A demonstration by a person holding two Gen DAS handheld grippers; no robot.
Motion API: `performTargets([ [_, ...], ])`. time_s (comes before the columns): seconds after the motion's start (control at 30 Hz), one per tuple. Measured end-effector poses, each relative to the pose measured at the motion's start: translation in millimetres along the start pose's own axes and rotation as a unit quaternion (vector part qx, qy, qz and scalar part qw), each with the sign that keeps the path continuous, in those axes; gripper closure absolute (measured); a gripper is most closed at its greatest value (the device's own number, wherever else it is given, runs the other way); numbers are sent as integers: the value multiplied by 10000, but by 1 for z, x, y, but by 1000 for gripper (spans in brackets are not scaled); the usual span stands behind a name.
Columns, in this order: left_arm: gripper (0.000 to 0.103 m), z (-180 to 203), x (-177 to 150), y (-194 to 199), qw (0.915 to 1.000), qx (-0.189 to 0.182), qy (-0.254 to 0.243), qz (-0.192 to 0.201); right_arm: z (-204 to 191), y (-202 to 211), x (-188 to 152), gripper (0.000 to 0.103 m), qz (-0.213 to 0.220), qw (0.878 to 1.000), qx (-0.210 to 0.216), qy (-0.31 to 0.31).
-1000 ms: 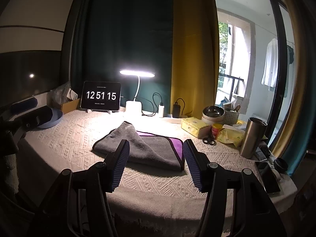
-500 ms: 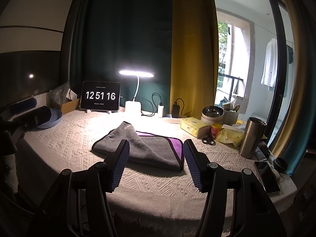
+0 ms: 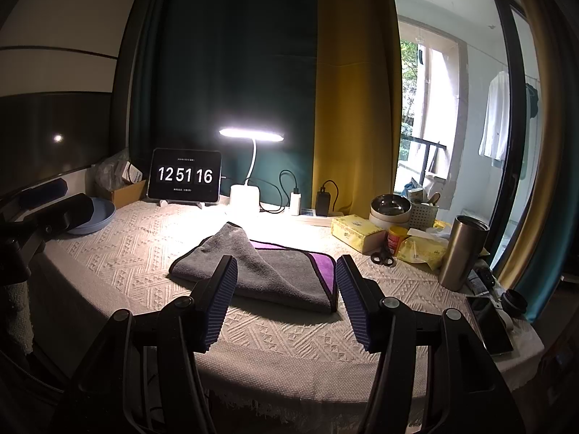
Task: Fold towel
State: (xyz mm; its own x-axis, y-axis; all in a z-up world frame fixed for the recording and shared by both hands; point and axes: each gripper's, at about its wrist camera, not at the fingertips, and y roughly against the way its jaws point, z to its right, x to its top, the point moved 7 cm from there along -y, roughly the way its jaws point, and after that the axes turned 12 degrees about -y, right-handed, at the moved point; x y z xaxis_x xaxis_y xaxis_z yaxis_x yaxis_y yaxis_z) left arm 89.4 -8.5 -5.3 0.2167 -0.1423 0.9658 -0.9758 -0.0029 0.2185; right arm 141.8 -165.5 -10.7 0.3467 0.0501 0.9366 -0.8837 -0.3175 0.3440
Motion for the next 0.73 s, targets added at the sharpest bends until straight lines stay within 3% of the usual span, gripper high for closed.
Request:
performTargets([
  [0.73,4,-1,-8,1,9999,-30,112,-95,-3,-2,-3,43,-33,10000,42,25],
])
